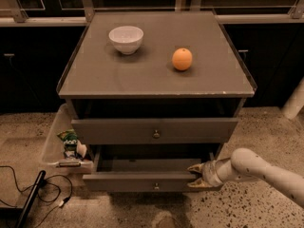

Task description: Open middle drawer

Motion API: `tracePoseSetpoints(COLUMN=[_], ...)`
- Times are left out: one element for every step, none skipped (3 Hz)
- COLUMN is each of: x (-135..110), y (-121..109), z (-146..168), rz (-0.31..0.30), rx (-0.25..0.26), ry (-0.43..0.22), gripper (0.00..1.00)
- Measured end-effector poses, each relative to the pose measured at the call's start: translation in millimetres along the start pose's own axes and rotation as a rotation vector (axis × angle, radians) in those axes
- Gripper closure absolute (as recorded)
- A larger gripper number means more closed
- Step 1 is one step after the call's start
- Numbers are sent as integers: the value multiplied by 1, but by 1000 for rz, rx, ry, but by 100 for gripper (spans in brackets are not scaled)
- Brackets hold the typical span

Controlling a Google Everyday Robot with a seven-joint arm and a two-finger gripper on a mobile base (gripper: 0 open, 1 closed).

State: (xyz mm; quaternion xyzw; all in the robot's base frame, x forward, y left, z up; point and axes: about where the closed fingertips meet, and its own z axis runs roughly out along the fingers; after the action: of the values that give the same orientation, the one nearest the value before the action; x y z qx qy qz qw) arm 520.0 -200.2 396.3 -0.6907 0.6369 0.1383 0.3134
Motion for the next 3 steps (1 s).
tracePoseSetpoints(x=[3,10,9], y=[6,35,34], z=[-1,-8,-9], rz=[15,26,26], rx=[-12,-24,-24], ry=[-16,-38,-38], gripper=[12,14,37])
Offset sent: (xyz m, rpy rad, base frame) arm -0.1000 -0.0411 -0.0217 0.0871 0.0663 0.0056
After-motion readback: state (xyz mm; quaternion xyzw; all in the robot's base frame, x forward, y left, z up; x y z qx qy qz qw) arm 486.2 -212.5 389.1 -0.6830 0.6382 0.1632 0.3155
